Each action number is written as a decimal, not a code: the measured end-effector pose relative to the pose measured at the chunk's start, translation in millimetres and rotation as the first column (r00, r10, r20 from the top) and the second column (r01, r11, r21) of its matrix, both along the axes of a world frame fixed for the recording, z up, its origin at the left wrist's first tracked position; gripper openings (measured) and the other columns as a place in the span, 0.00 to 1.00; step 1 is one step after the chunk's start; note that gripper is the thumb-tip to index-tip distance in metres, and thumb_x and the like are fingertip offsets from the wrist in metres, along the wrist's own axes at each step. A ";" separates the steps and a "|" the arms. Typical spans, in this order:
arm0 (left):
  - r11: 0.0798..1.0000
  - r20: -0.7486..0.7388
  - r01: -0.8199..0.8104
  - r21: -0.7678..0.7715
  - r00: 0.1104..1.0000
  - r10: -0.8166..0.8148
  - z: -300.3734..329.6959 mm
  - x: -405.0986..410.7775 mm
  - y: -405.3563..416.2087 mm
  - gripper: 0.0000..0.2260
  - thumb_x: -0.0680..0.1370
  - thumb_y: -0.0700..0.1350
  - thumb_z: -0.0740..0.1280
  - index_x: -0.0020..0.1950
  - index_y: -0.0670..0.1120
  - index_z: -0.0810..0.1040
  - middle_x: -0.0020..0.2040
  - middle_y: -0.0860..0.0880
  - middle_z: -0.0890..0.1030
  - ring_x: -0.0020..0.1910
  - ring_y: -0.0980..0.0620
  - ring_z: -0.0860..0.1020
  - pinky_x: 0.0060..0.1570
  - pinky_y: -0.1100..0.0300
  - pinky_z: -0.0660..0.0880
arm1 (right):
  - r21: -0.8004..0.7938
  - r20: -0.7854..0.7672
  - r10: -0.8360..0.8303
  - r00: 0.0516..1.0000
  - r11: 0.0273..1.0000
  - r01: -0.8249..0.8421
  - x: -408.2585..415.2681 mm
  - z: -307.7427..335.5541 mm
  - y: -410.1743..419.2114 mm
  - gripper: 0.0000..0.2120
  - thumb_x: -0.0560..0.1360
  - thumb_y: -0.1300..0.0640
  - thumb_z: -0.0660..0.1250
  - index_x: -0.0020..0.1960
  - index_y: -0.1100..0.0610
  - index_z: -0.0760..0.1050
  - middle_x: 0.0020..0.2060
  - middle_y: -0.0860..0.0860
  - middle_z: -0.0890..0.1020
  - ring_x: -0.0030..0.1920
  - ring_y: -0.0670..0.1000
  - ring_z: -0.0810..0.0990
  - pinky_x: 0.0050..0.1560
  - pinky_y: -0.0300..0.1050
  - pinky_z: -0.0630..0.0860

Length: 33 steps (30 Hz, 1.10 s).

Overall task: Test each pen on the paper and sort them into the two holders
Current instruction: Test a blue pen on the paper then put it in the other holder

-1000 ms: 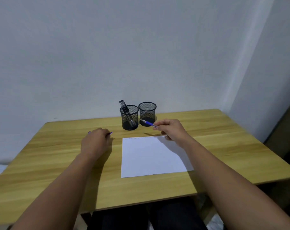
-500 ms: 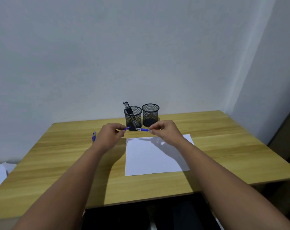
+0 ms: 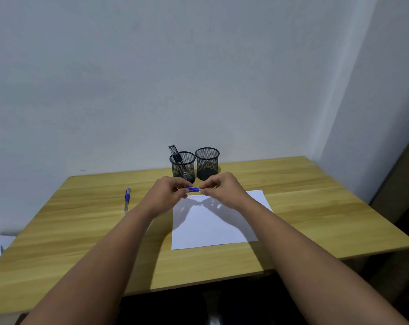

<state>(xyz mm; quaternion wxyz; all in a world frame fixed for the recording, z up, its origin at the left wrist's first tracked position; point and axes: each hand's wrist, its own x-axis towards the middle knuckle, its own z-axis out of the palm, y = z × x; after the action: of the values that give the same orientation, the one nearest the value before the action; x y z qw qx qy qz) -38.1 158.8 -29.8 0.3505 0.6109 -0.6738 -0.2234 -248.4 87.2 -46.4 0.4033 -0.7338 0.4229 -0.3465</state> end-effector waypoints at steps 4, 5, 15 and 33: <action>0.999 0.005 -0.052 -0.014 0.999 0.052 2.4 0.1 -1.4 0.07 0.81 0.43 0.68 0.51 0.54 0.85 0.41 0.51 0.86 0.43 0.53 0.85 0.46 0.44 0.80 | -0.005 -0.010 -0.035 0.999 0.999 0.035 -6.4 1.7 -5.2 0.04 0.76 0.64 0.78 0.49 0.57 0.89 0.36 0.47 0.85 0.36 0.39 0.80 0.41 0.33 0.75; 0.997 0.004 -0.074 -0.019 0.997 0.075 2.5 1.3 -1.7 0.06 0.82 0.43 0.68 0.52 0.53 0.84 0.42 0.52 0.86 0.43 0.56 0.85 0.46 0.44 0.80 | -0.006 -0.005 -0.047 0.999 0.999 0.047 -9.4 2.2 -7.0 0.04 0.76 0.64 0.78 0.49 0.58 0.89 0.35 0.46 0.84 0.34 0.36 0.79 0.41 0.30 0.74; 0.996 0.010 -0.086 -0.011 0.996 0.086 5.4 -0.9 -3.8 0.07 0.81 0.42 0.68 0.55 0.49 0.85 0.43 0.51 0.86 0.43 0.58 0.84 0.47 0.51 0.80 | -0.006 0.045 -0.021 0.999 1.000 0.021 -11.4 6.7 -11.1 0.05 0.75 0.64 0.78 0.47 0.56 0.89 0.39 0.49 0.86 0.37 0.40 0.80 0.45 0.37 0.76; 0.982 -0.074 -0.084 -0.167 0.995 0.072 41.2 -26.0 -86.3 0.16 0.79 0.50 0.71 0.66 0.52 0.80 0.51 0.55 0.85 0.51 0.59 0.83 0.57 0.54 0.80 | -0.185 -0.086 -0.191 0.978 0.968 0.173 -41.8 40.8 -72.8 0.08 0.75 0.62 0.76 0.44 0.49 0.87 0.38 0.47 0.88 0.42 0.49 0.86 0.50 0.45 0.81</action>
<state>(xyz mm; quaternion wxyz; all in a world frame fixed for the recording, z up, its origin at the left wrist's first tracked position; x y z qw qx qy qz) -64.1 72.5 11.4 0.4326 0.5968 -0.6536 -0.1717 -290.1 14.4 -5.6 0.2809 -0.7416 0.4765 -0.3796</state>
